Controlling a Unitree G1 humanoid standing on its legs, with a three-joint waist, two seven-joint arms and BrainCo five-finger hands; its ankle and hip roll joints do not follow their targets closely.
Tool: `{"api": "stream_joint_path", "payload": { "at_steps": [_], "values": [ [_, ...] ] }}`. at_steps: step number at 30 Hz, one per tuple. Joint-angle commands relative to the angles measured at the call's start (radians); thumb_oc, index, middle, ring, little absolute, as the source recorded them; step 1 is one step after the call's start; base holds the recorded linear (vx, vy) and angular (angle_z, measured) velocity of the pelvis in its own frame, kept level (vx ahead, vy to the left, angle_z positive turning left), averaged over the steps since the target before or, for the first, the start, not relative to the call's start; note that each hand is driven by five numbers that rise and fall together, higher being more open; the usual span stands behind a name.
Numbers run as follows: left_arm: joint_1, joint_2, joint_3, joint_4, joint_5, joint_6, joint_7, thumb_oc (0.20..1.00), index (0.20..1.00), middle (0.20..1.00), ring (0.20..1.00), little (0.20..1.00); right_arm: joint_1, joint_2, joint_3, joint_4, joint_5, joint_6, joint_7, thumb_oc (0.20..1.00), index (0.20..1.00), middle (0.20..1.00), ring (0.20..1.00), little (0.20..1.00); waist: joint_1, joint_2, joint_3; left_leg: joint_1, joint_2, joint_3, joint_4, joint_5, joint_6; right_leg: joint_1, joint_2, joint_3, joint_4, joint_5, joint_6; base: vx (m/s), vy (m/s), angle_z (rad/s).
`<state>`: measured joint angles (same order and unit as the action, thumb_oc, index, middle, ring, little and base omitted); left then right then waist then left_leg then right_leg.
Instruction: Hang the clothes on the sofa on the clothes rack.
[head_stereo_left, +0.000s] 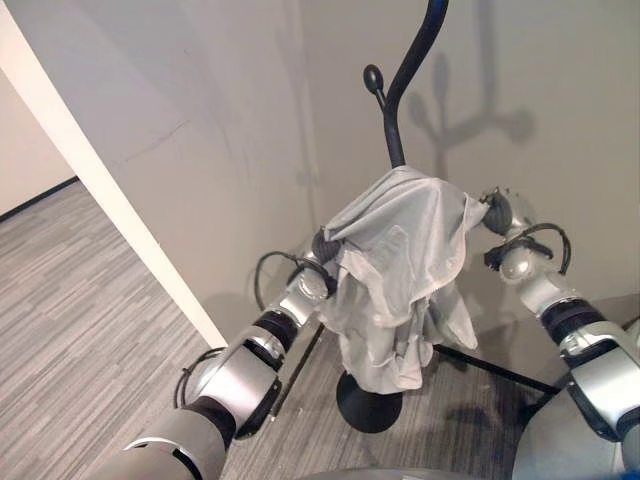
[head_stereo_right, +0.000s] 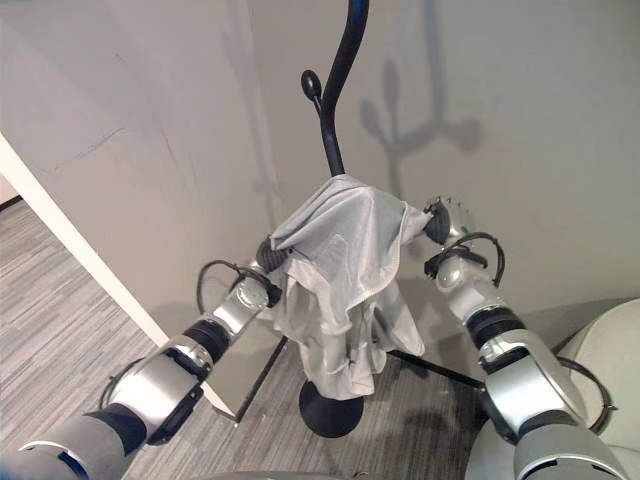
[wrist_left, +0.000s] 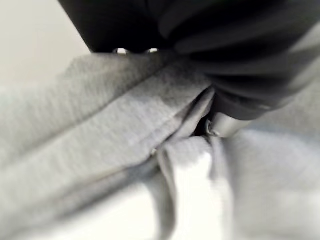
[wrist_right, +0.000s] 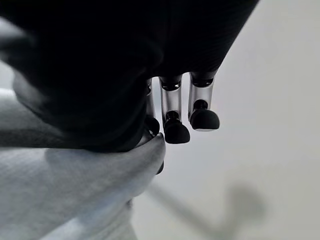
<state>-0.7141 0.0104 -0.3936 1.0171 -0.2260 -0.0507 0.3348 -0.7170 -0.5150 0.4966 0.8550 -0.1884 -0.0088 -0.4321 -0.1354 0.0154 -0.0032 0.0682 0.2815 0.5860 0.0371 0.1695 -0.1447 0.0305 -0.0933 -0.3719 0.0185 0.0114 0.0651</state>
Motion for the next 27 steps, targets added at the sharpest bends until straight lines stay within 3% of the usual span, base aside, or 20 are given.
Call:
{"api": "stream_joint_path", "payload": {
  "at_steps": [1, 4, 9, 10, 11, 12, 13, 14, 19, 22, 27],
  "values": [
    [-0.022, 0.012, 0.019, -0.065, -0.311, -0.085, -0.055, 0.200, 0.200, 0.200, 0.200, 0.200, -0.071, 0.055, -0.036, 0.027, 0.104, -0.036, -0.016, 0.200, 0.200, 0.200, 0.200, 0.200, 0.001, -0.047, 0.028, 0.040, 0.065, 0.002, 0.121, 0.003, -0.091, 0.080, -0.009, 0.047, -0.093, -0.005, 0.023, 0.00, 0.040, 0.01],
    [0.039, -0.057, 0.010, -0.125, -0.519, -0.099, -0.088, 0.200, 0.200, 0.200, 0.200, 0.200, -0.020, 0.201, -0.069, -0.013, 0.303, -0.076, 0.007, 0.200, 0.200, 0.200, 0.200, 0.200, -0.006, -0.039, 0.022, 0.052, 0.056, 0.016, 0.101, 0.008, -0.090, 0.080, -0.011, 0.048, -0.097, 0.002, 0.022, 0.00, 0.040, 0.00],
    [0.084, -0.088, 0.001, -0.205, -0.632, -0.120, -0.108, 0.200, 0.200, 0.200, 0.200, 0.200, 0.021, 0.292, -0.078, -0.080, 0.499, -0.126, 0.057, 0.200, 0.200, 0.200, 0.200, 0.200, -0.011, -0.034, 0.015, 0.059, 0.050, 0.023, 0.089, 0.018, -0.091, 0.076, -0.015, 0.051, -0.098, 0.010, 0.023, 0.00, 0.011, -0.02],
    [0.090, -0.088, -0.002, -0.222, -0.641, -0.124, -0.108, 0.545, 0.545, 0.545, 0.545, 0.545, 0.027, 0.293, -0.076, -0.090, 0.522, -0.130, 0.068, 0.200, 0.200, 0.200, 0.200, 0.200, -0.010, -0.034, 0.014, 0.058, 0.050, 0.023, 0.089, 0.021, -0.091, 0.077, -0.015, 0.051, -0.099, 0.010, 0.022, 0.00, 0.000, 0.00],
    [0.095, -0.084, -0.003, -0.239, -0.647, -0.132, -0.107, 1.000, 1.000, 1.000, 1.000, 1.000, 0.034, 0.292, -0.076, -0.102, 0.550, -0.135, 0.081, 0.200, 0.200, 0.200, 0.200, 0.200, -0.008, -0.035, 0.014, 0.059, 0.050, 0.024, 0.089, 0.022, -0.091, 0.077, -0.016, 0.050, -0.099, 0.012, 0.023, 0.00, 0.000, 0.00],
    [0.095, -0.084, -0.003, -0.239, -0.647, -0.132, -0.107, 1.000, 1.000, 1.000, 1.000, 1.000, 0.034, 0.292, -0.076, -0.102, 0.550, -0.135, 0.081, 0.200, 0.200, 0.200, 0.200, 0.200, -0.008, -0.035, 0.014, 0.059, 0.050, 0.024, 0.089, 0.022, -0.091, 0.077, -0.016, 0.050, -0.099, 0.012, 0.023, 0.00, 0.000, 0.00],
    [0.100, -0.066, -0.002, -0.244, -0.618, -0.127, -0.112, 1.000, 1.000, 1.000, 1.000, 1.000, 0.042, 0.286, -0.081, -0.110, 0.599, -0.147, 0.104, 0.523, 0.523, 0.523, 0.523, 0.523, -0.005, -0.036, 0.013, 0.060, 0.048, 0.025, 0.084, 0.025, -0.092, 0.076, -0.016, 0.049, -0.100, 0.015, 0.024, 0.00, 0.000, 0.00],
    [0.102, -0.059, -0.002, -0.232, -0.597, -0.119, -0.115, 1.000, 1.000, 1.000, 1.000, 1.000, 0.045, 0.277, -0.088, -0.111, 0.620, -0.149, 0.117, 1.000, 1.000, 1.000, 1.000, 1.000, -0.004, -0.036, 0.011, 0.061, 0.047, 0.025, 0.082, 0.026, -0.092, 0.075, -0.017, 0.048, -0.100, 0.016, 0.025, -0.04, 0.012, 0.00],
    [0.145, 0.038, 0.025, -0.295, -0.451, -0.115, -0.118, 1.000, 1.000, 1.000, 1.000, 1.000, 0.118, 0.153, -0.156, -0.246, 0.552, -0.157, 0.118, 1.000, 1.000, 1.000, 1.000, 1.000, -0.001, -0.030, 0.006, 0.063, 0.041, 0.028, 0.062, 0.031, -0.093, 0.068, -0.020, 0.043, -0.102, 0.022, 0.034, 0.00, 0.000, 0.01],
    [0.232, 0.119, 0.063, -0.378, -0.342, -0.146, -0.145, 1.000, 1.000, 1.000, 1.000, 1.000, 0.229, 0.063, -0.235, -0.374, 0.488, -0.175, 0.129, 1.000, 1.000, 1.000, 1.000, 1.000, 0.004, -0.031, 0.005, 0.067, 0.037, 0.031, 0.057, 0.021, -0.092, 0.066, -0.023, 0.041, -0.103, 0.022, 0.039, 0.00, 0.001, 0.01],
    [0.369, 0.230, 0.129, -0.449, -0.293, -0.181, -0.263, 1.000, 1.000, 1.000, 1.000, 1.000, 0.397, -0.027, -0.345, -0.513, 0.567, -0.228, 0.245, 1.000, 1.000, 1.000, 1.000, 1.000, 0.003, -0.039, 0.003, 0.076, 0.039, 0.040, 0.061, 0.008, -0.092, 0.068, -0.024, 0.045, -0.104, 0.021, 0.044, 0.03, -0.012, -0.06]
  ]
}}
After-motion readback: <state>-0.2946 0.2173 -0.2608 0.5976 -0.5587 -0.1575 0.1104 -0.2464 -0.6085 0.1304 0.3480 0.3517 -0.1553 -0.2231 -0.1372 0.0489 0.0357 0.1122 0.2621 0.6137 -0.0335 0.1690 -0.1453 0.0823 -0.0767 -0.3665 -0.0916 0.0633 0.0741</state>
